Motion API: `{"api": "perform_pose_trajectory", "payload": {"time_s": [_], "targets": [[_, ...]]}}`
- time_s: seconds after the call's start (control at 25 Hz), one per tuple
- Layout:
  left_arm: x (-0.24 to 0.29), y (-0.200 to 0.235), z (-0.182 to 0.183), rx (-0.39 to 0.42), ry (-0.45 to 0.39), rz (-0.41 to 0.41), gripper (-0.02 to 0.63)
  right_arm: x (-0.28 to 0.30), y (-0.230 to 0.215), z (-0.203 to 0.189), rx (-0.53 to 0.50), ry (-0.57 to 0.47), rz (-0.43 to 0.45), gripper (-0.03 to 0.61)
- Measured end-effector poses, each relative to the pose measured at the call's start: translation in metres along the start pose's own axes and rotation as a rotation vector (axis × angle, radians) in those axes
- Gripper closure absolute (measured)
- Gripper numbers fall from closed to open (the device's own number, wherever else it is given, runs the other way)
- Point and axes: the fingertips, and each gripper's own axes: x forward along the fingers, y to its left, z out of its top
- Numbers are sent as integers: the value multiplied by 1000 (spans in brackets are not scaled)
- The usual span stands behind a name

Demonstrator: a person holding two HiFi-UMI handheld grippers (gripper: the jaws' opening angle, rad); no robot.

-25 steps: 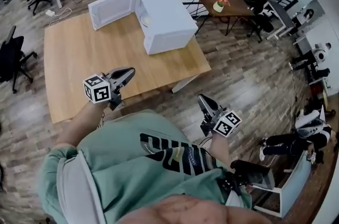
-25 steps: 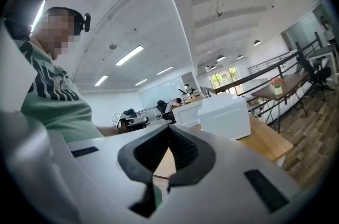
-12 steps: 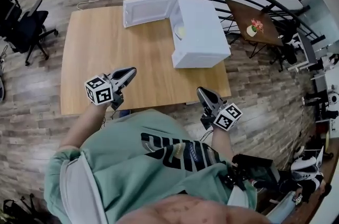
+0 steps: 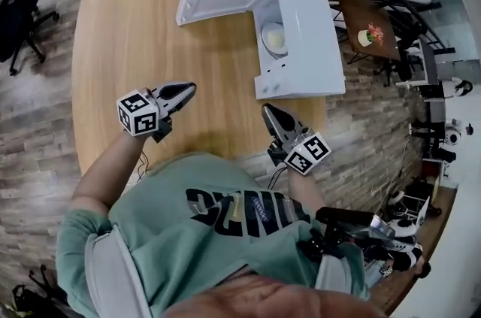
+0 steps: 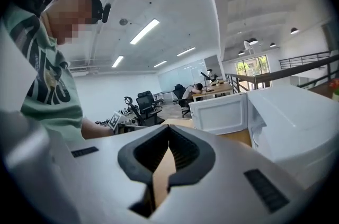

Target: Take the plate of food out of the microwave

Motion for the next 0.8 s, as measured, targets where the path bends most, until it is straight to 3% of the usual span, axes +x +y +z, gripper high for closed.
{"api": "perform_pose_trajectory", "payload": {"time_s": [0.16, 0.36, 0.56, 0.8], "targets": [[30, 41, -12, -3, 72, 4, 608, 42, -22, -18, 9, -5, -6, 572], [80, 79, -30, -23, 154, 42, 607, 73, -41, -57, 31, 12, 67, 571], [151, 119, -41, -70, 194, 67, 607, 79, -55, -100, 61, 76, 172, 572], [253, 168, -44, -129, 231, 35, 606, 67, -55, -137, 21, 148, 264, 572]]}}
